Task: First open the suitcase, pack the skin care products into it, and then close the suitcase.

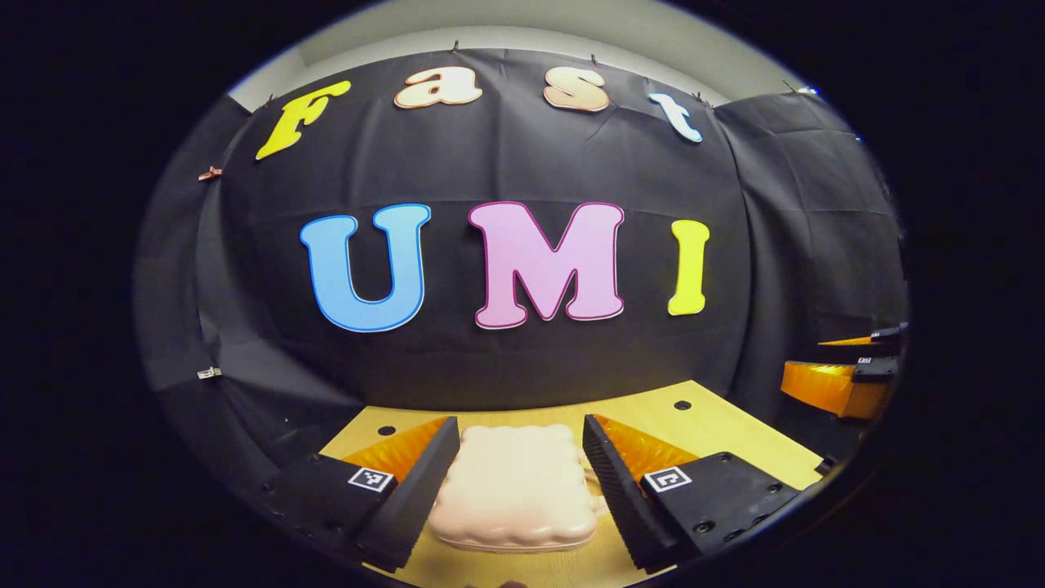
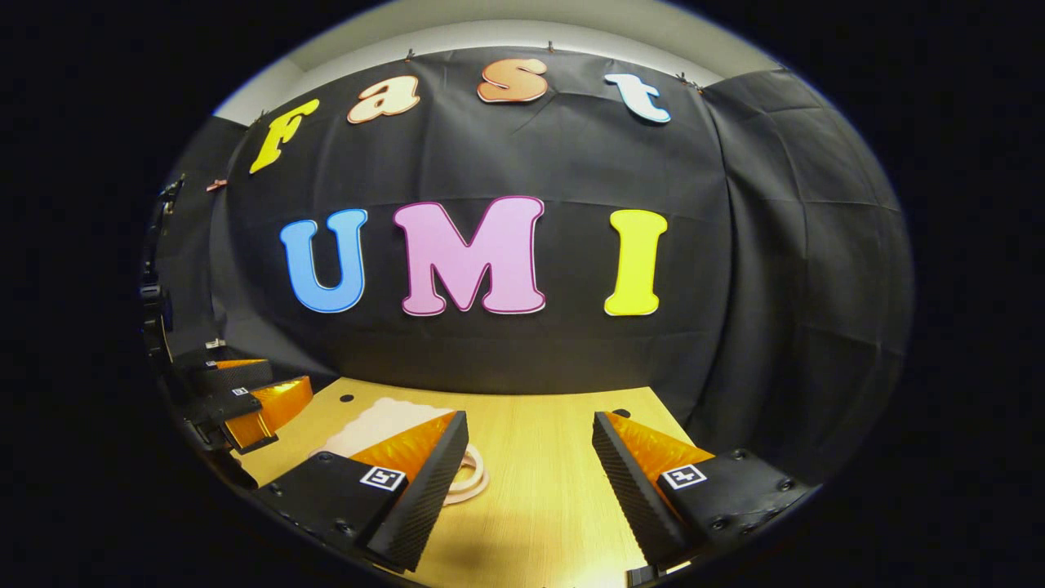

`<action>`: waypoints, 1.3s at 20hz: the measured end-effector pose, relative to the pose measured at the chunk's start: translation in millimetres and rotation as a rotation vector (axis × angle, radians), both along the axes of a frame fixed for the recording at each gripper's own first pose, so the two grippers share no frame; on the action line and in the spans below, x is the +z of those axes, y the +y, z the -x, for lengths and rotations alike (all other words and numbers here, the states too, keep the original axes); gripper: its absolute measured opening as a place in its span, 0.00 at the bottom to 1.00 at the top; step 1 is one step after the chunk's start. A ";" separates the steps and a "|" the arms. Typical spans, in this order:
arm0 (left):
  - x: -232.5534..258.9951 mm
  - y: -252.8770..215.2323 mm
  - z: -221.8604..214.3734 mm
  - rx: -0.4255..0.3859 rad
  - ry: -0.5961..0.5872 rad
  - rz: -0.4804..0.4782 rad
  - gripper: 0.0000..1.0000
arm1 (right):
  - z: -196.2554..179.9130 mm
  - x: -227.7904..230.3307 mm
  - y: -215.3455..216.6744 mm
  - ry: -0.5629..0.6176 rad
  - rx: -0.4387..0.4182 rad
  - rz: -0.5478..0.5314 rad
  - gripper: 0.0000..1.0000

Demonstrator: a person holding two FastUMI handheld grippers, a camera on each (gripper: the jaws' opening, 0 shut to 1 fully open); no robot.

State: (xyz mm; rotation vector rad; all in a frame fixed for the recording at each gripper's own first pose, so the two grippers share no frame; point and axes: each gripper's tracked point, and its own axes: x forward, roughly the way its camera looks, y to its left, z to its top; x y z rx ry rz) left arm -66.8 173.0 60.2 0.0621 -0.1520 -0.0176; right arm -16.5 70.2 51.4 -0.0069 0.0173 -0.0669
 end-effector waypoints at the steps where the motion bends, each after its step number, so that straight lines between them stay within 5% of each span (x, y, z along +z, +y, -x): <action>1: 2.7 0.9 2.2 -0.001 -0.010 0.009 0.96 | 1.5 -0.4 2.5 -0.001 0.006 0.009 0.97; 11: 10.6 0.0 15.6 -0.014 -0.038 0.021 0.96 | 10.9 -3.1 19.7 -0.011 0.057 0.013 0.97; 18: -10.2 -13.3 27.8 -0.018 0.021 0.148 0.96 | 12.9 -6.0 22.3 -0.009 0.104 0.014 0.97; 26: -5.9 21.6 55.9 0.096 0.009 0.183 0.96 | -1.8 -10.4 34.7 0.027 0.160 0.021 0.97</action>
